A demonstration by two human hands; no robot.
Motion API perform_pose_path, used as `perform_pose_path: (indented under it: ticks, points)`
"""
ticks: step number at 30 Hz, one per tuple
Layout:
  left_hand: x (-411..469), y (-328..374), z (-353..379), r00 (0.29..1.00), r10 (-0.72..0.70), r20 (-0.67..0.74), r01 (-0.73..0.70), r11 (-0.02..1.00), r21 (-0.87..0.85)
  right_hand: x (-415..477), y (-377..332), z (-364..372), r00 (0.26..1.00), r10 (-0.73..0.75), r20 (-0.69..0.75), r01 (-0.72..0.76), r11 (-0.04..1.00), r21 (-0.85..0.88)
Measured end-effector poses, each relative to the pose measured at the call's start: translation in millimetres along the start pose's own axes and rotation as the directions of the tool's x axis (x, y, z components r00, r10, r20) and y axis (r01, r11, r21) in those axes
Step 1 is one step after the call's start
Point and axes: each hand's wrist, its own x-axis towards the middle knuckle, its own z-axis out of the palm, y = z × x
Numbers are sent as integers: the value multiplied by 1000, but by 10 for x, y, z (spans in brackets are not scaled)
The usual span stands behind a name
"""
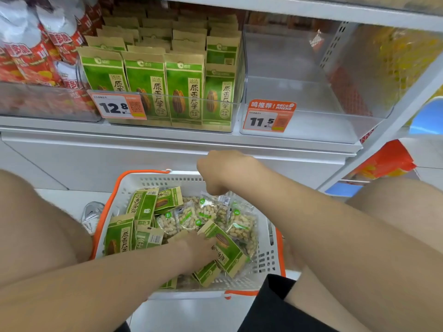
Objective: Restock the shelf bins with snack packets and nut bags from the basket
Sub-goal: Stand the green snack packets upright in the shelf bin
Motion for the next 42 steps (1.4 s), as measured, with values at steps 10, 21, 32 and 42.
perform_pose_path:
  ticks: [10, 21, 32, 42]
  points:
    - [-30, -127, 22, 999, -17, 49, 22, 993, -114, -62, 18, -145, 999, -9, -42, 10, 1000, 2]
    - [-169, -154, -199, 999, -46, 6, 46, 996, -76, -20, 36, -153, 1000, -14, -1, 14, 1000, 18]
    - [-477, -758, -822, 703, -647, -294, 152, 541, -827, -200, 294, -494, 989, 149, -21, -147, 986, 80]
    - [-1092, -791, -1407, 307, -852, -424, -479, 247, -842, -253, 409, -661, 926, 374, -37, -210, 596, 775]
